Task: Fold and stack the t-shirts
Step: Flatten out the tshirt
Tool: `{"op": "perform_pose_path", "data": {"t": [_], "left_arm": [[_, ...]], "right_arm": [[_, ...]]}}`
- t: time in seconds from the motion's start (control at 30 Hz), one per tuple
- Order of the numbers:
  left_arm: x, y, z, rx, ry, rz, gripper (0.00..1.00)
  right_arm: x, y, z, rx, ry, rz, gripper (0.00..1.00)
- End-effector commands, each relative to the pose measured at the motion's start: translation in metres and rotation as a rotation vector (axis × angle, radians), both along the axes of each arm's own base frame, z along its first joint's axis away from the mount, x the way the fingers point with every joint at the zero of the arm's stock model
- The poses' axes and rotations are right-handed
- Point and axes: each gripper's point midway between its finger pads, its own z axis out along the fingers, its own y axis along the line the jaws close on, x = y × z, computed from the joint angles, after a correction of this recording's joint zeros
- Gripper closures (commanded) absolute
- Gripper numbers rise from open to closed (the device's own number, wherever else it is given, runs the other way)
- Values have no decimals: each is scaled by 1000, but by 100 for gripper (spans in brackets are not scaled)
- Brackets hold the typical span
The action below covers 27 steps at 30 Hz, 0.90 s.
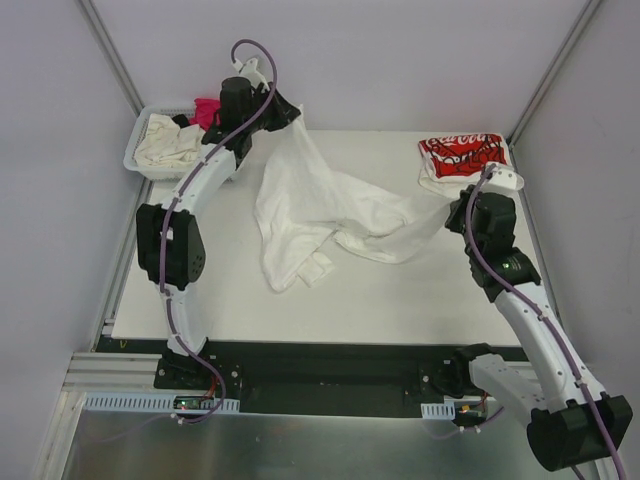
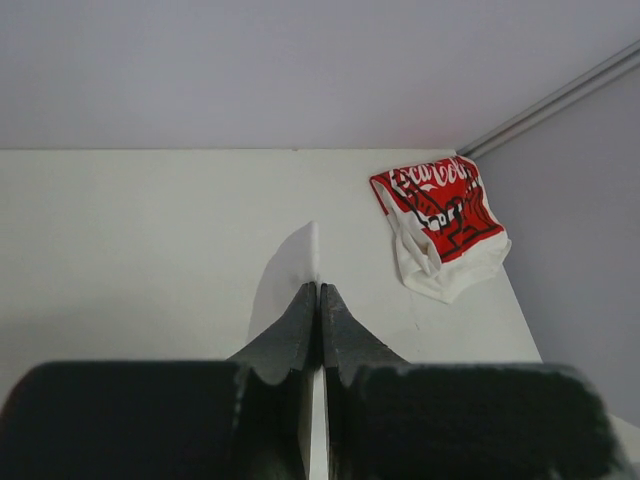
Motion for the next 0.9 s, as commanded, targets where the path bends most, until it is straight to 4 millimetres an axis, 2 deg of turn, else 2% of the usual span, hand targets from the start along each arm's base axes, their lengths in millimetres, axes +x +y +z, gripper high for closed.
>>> {"op": "perform_pose_path", "data": {"t": [0.0,0.03,0.07,0.13,0.17,0.23,0.3,0.37,0.4,0.5,0.53,0.6,0.63,0.73,0.77,0.83,0.87], "left_arm": [[-19,30,91,29,-182,58,100],[-26,35,106,28,-210,66,100],[-29,39,114,34,-226,70,100],[-39,48,133,36,-259,84,100],[-41,51,141,40,-277,88,100],[-49,58,157,46,-301,97,100],[-53,66,169,57,-328,114,100],[-59,75,181,69,-346,132,100],[-64,79,188,70,-359,138,100],[-71,91,201,77,-385,167,100],[-72,93,204,79,-393,168,100],[-78,98,217,82,-416,176,100],[-80,100,221,91,-427,179,100],[-91,108,242,95,-474,195,100],[-95,110,252,94,-500,200,100],[-104,115,267,99,-531,207,100],[-110,116,279,97,-559,209,100]], "right_arm": [[15,-11,24,-16,-63,-54,99],[16,-14,27,-45,-65,-53,99],[17,-15,37,-44,-84,-60,99],[20,-18,45,-57,-95,-67,100],[21,-19,57,-57,-117,-73,99],[25,-21,62,-72,-120,-77,99],[30,-23,75,-77,-141,-85,99],[38,-22,73,-97,-124,-82,99],[41,-23,81,-99,-138,-86,99],[53,-21,85,-118,-139,-75,99],[55,-19,98,-113,-165,-71,99],[62,-16,105,-125,-172,-57,99],[63,-16,119,-125,-199,-55,99],[68,-17,134,-157,-221,-52,99],[68,-20,147,-164,-245,-67,99],[71,-22,158,-186,-261,-72,99],[70,-24,170,-188,-283,-83,99]]}}
